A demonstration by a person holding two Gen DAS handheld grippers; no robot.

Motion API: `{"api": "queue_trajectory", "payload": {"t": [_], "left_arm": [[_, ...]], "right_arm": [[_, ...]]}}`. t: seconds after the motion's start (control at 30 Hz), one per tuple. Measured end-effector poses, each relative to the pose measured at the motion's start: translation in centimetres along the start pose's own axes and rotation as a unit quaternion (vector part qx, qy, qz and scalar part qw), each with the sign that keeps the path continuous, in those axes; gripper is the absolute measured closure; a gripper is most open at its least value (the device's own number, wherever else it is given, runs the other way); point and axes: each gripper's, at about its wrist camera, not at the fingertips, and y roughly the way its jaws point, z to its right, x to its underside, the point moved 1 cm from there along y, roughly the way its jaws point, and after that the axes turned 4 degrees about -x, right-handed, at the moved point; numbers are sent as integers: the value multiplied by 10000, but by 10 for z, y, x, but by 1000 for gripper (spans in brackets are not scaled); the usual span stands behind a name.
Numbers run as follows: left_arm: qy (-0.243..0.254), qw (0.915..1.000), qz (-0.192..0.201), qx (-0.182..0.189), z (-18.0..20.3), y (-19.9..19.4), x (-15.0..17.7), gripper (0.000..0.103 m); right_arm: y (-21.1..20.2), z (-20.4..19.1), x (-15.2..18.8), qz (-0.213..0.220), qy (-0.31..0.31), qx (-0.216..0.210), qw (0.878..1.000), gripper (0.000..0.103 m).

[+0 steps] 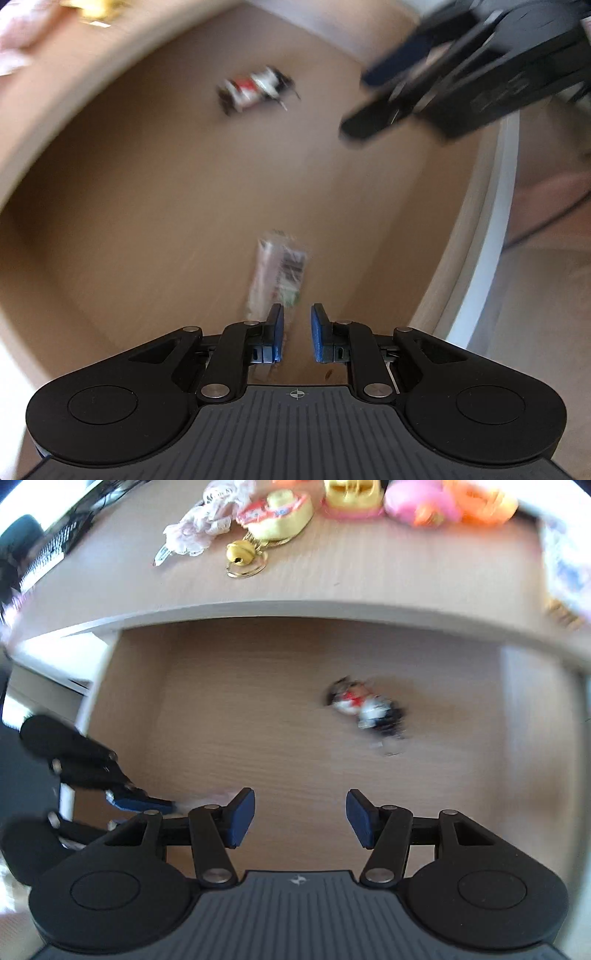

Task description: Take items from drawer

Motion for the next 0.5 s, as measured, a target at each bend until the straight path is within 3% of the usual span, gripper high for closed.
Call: {"api": "queue_trajectory", "payload": {"t": [0.03,0.2,0.37,0.43,0.5], "left_arm": [[49,9999,-76,114,-1,4,-3,88],[-57,9987,-358,345,-9,15,-12,71],[-736,9902,-655,994,-29,33,-15,61],[-989,9866,-636,1132,-37,38,-14,65],[-1197,9863,-571,981,-46,40,-13,84]], "right_arm": [[-4,0,4,97,-39,121,9999,47],[-14,24,37,305,575,-40,9979,47],[2,41,55,405,829,-1,9957,47],[3,39,53,458,759,47,9960,47],[7,48,65,520,672,35,9964,47]]}}
